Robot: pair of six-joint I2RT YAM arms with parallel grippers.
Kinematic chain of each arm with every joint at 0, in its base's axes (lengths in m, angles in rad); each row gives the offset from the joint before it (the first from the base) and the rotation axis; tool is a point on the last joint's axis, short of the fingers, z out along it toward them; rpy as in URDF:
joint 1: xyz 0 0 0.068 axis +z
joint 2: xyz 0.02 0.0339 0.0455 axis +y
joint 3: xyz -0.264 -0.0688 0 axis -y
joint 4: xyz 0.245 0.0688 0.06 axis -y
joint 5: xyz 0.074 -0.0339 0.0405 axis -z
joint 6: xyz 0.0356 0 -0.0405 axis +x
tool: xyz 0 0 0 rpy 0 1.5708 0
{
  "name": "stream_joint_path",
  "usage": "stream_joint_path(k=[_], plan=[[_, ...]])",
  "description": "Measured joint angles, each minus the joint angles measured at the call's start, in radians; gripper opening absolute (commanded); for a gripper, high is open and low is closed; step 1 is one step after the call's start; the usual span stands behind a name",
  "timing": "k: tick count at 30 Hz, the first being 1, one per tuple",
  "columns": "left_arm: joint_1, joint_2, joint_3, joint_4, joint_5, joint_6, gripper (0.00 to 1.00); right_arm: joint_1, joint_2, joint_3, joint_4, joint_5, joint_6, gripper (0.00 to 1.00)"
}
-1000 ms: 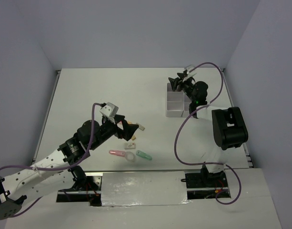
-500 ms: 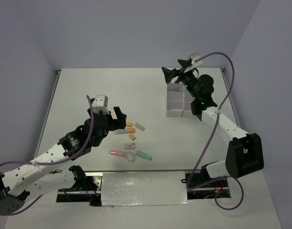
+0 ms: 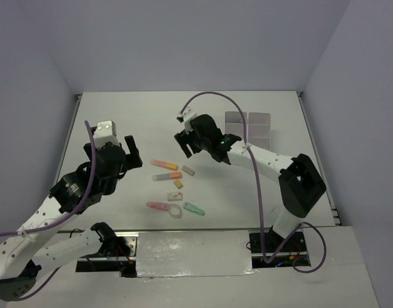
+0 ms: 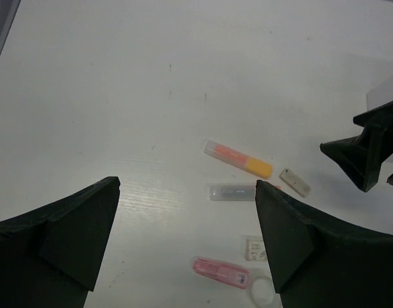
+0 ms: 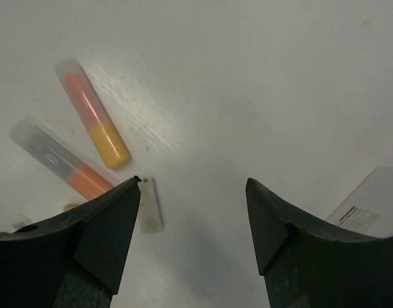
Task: Sort the stationery into containers
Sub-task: Pick up the stationery from the center of the board.
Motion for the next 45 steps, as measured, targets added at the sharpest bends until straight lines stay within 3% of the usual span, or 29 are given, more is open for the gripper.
stream_joint_path(k=[3, 8, 15, 25, 32, 36, 37, 40, 45], plan=[[0.000, -0.019, -0.039, 0.005, 0.006, 0.078, 0.99, -0.002, 0.088, 0.006, -0.104, -0.042, -0.041, 0.64], [0.036, -0.060, -0.177, 0.024, 0.097, 0.171, 0.99, -0.001, 0.152, 0.005, -0.204, -0.096, -0.085, 0.67], [0.187, -0.037, -0.184, 0.097, 0.260, 0.251, 0.99, 0.032, 0.168, 0.005, -0.241, -0.150, -0.113, 0.67], [0.206, -0.034, -0.184, 0.117, 0.330, 0.276, 0.99, 0.065, 0.245, 0.006, -0.256, -0.144, -0.121, 0.60], [0.206, -0.035, -0.184, 0.120, 0.348, 0.278, 0.99, 0.065, 0.283, 0.047, -0.253, -0.137, -0.126, 0.23], [0.208, -0.044, -0.184, 0.121, 0.356, 0.279, 0.99, 0.065, 0.282, 0.047, -0.249, -0.143, -0.129, 0.20], [0.208, -0.045, -0.184, 0.121, 0.359, 0.279, 0.99, 0.065, 0.280, 0.045, -0.249, -0.144, -0.130, 0.12], [0.209, -0.046, -0.184, 0.122, 0.363, 0.280, 0.99, 0.065, 0.272, 0.042, -0.247, -0.151, -0.131, 0.03], [0.209, -0.046, -0.184, 0.125, 0.367, 0.282, 0.99, 0.057, 0.201, 0.002, -0.229, -0.116, -0.119, 0.00]])
